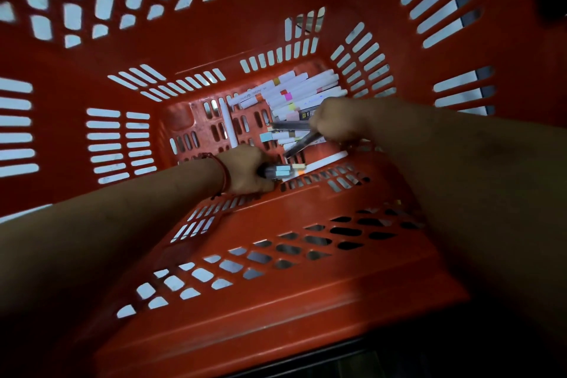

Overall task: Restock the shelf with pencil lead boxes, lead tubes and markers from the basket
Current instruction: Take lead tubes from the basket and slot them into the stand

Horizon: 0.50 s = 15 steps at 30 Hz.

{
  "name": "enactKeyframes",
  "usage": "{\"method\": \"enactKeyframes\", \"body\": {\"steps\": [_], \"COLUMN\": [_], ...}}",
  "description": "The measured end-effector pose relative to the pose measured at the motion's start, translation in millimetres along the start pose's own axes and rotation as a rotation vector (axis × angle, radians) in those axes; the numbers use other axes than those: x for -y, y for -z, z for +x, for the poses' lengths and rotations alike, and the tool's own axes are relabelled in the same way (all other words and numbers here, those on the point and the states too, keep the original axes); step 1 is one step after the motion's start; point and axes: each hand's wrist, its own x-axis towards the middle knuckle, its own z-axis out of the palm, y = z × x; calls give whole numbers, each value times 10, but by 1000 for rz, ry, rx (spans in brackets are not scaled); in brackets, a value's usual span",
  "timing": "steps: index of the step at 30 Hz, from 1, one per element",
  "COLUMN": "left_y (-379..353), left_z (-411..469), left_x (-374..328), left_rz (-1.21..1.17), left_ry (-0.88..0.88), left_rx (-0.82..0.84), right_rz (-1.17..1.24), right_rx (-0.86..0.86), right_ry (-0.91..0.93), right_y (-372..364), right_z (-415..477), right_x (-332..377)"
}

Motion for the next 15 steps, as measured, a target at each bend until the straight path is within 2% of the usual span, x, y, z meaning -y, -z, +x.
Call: {"method": "enactKeyframes", "body": {"steps": [2, 5, 7, 12, 15], "left_y": [29, 69, 83, 123, 159], "left_z": [-66, -122, -120, -41, -36], "left_x": [46, 122, 136, 52, -52], "left_rz": [-15, 0, -36, -24, -49], "left_ry": [37, -14, -88, -240, -309], "left_rx": [-12, -161, -267, -510, -557], "right_rz": [-41, -29, 300, 486, 499], "right_rx": [-11, 48, 105, 250, 298], "right_ry": [7, 8, -57, 24, 23], "right_y": [11, -9, -10, 5, 31], "right_z": [-18, 51, 96, 69, 15], "right_x": [6, -4, -33, -51, -6]}}
